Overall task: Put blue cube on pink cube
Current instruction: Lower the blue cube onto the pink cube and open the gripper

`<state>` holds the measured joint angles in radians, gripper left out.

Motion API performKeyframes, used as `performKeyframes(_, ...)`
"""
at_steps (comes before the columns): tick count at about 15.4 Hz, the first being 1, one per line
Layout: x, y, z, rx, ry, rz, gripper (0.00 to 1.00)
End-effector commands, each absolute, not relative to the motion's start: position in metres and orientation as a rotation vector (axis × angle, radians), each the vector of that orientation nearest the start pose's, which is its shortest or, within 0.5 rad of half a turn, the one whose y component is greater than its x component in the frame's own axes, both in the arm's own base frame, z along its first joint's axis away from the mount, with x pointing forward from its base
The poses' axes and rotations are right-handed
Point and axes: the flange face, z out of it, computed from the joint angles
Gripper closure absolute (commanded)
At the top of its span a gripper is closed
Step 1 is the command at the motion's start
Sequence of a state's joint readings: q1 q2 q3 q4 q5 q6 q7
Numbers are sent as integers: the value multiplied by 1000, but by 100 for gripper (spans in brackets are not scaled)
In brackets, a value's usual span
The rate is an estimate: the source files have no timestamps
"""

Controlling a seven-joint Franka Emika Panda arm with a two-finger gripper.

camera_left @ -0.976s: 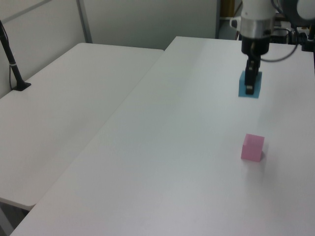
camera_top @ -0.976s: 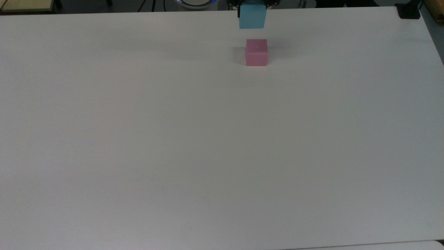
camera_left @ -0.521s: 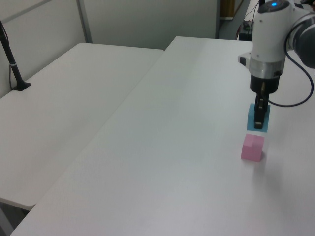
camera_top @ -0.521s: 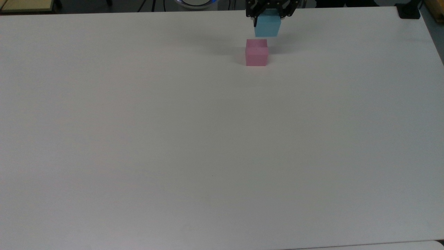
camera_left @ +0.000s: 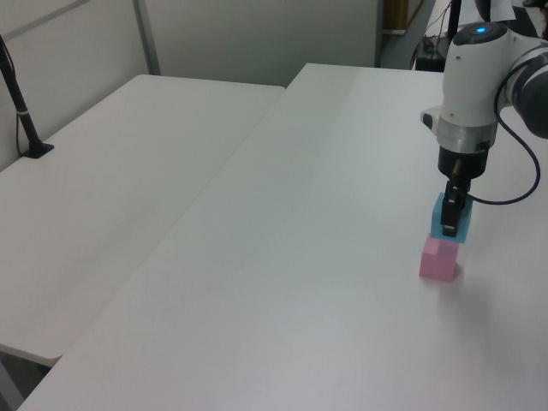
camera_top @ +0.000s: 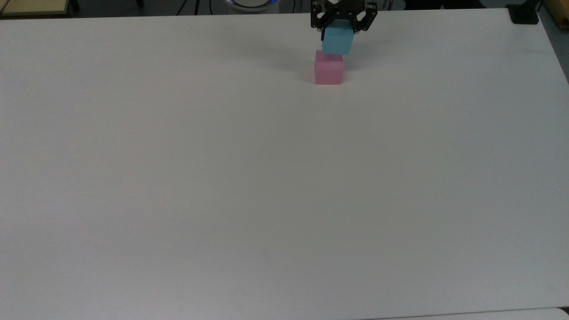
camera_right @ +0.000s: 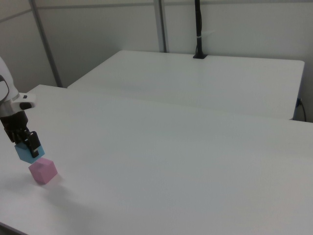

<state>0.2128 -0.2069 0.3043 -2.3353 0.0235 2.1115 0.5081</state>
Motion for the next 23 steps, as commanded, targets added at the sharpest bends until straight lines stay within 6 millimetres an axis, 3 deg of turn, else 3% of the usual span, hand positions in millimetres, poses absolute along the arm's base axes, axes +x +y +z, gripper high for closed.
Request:
performKeyframes(1, 407, 229, 408, -3188, 55, -29, 48)
performKeyframes(11, 419, 230, 378, -3239, 46, -41, 48)
performKeyframes(14, 419, 233, 374, -3259, 82, -45, 21)
performKeyframes(18, 418, 234, 376, -3269, 76, -40, 12)
performKeyframes(20, 425, 230, 394, -3281, 129, -22, 2)
performKeyframes(23, 457, 218, 458, -3266, 245, -22, 0)
